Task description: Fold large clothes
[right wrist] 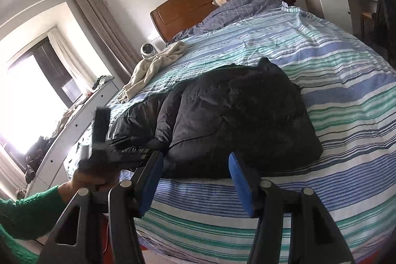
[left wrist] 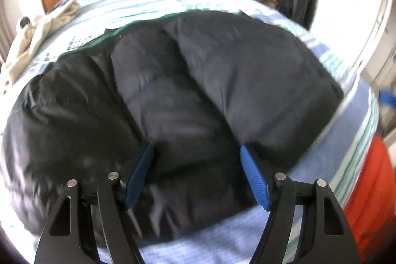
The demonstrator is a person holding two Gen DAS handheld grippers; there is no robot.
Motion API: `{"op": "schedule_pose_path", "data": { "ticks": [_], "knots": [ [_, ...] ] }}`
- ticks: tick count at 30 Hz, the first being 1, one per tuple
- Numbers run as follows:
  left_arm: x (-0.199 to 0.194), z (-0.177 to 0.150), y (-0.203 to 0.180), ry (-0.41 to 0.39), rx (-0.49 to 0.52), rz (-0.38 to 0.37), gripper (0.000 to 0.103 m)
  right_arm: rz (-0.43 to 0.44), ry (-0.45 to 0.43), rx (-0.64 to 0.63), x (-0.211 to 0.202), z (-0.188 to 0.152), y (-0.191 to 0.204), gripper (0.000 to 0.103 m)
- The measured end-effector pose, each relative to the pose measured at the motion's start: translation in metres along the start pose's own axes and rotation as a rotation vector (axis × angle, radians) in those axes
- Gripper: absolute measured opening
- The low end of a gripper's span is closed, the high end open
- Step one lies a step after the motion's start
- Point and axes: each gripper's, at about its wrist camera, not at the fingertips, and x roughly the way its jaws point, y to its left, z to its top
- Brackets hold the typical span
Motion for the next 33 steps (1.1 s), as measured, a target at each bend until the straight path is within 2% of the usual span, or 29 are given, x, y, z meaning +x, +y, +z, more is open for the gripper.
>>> {"op": "schedule_pose_path", "data": {
  "ticks": [4,7,10,12,15,16,17,19,20,22,25,26,27,29,30,31,33],
  "knots": [
    [0.017,-0.021,-0.002,-0.026,-0.017,0.02,0.076,-0.013,0.043,0.036,0.014,-0.007,-0.011,0.056],
    [0.016,-0.018,-0.004,-0.021,-0.014,0.035,0.077,-0.08,0.099,0.139,0.029,-0.014,-0.034,0.056],
    [-0.004,-0.009,-0.003,0.008,-0.029,0.003,0.075,-0.124,0.094,0.285,0.024,-0.019,-0.069,0.057],
    [-0.025,0.003,0.01,-0.032,-0.086,-0.042,0.075,-0.125,0.08,0.353,0.018,-0.021,-0.085,0.069],
    [-0.033,0.032,0.031,-0.081,-0.146,-0.038,0.076,-0.054,0.077,0.486,0.025,-0.021,-0.11,0.074],
    [-0.03,0.043,0.035,-0.089,-0.156,-0.026,0.076,-0.012,0.091,0.535,0.036,-0.021,-0.12,0.074],
    [-0.024,0.052,0.038,-0.089,-0.159,-0.012,0.076,-0.009,0.096,0.561,0.044,-0.02,-0.125,0.074],
    [-0.001,0.065,0.038,-0.061,-0.153,0.012,0.076,-0.037,0.095,0.589,0.066,-0.015,-0.136,0.074],
    [0.018,0.068,0.036,-0.023,-0.14,0.042,0.076,-0.059,0.095,0.602,0.074,-0.013,-0.14,0.074],
    [0.047,0.061,0.034,0.023,-0.128,0.071,0.081,-0.077,0.07,0.659,0.086,-0.009,-0.146,0.075],
    [0.056,0.047,0.03,-0.005,-0.11,0.089,0.084,-0.058,-0.01,0.721,0.106,-0.009,-0.15,0.076],
    [0.055,0.046,0.029,-0.007,-0.115,0.088,0.084,-0.051,-0.026,0.725,0.109,-0.011,-0.149,0.073],
    [0.054,0.045,0.03,-0.005,-0.114,0.085,0.084,-0.029,-0.048,0.726,0.109,-0.011,-0.148,0.055],
    [0.052,0.046,0.032,0.009,-0.115,0.073,0.084,0.013,-0.116,0.73,0.097,-0.011,-0.139,0.026],
    [0.053,0.05,0.033,0.023,-0.11,0.071,0.084,0.015,-0.133,0.703,0.091,-0.008,-0.132,0.024],
    [0.05,0.054,0.034,0.045,-0.105,0.073,0.084,0.002,-0.161,0.607,0.079,0.003,-0.113,0.024],
    [0.04,0.07,0.04,0.091,-0.114,0.086,0.078,-0.02,-0.187,0.469,0.065,0.017,-0.082,0.024]
  ]
}}
